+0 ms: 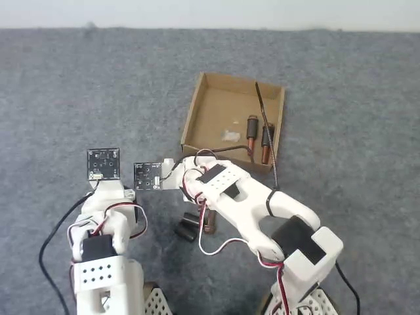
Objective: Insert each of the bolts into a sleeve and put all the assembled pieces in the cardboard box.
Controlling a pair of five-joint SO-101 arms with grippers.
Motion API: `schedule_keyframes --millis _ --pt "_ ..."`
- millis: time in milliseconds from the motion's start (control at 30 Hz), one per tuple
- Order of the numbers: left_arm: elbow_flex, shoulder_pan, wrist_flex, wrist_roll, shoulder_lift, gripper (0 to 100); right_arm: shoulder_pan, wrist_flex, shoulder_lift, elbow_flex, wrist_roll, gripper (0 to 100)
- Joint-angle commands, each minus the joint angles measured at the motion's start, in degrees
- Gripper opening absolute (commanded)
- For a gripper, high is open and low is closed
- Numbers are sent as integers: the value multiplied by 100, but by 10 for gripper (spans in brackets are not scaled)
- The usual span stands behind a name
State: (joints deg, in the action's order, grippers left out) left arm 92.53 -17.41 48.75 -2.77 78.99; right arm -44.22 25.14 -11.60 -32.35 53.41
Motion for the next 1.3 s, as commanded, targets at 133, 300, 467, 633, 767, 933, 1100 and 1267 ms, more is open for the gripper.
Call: schedule_keyframes --millis 133,300,467,633,767,933,1100,1267 --pt "-57 -18 -149 -18 44 13 -198 224 -22 396 149 64" --pt "-57 -18 -149 -18 44 13 -189 321 -31 457 44 5" --pt "-66 -18 -167 -18 44 13 -48 831 207 527 -563 7" --pt "-31 -35 -387 -18 44 13 514 1771 1253 545 -1292 7" --pt "-31 -35 -387 -18 44 13 1305 2202 2070 343 -1618 7" --pt "-31 -26 -387 -18 44 13 2044 2703 2536 97 -2330 7" --pt "-31 -18 -387 -18 44 13 2932 3398 2571 -44 -2963 7" --pt "-31 -18 -387 -18 44 13 4180 3459 2598 -545 -3200 7"
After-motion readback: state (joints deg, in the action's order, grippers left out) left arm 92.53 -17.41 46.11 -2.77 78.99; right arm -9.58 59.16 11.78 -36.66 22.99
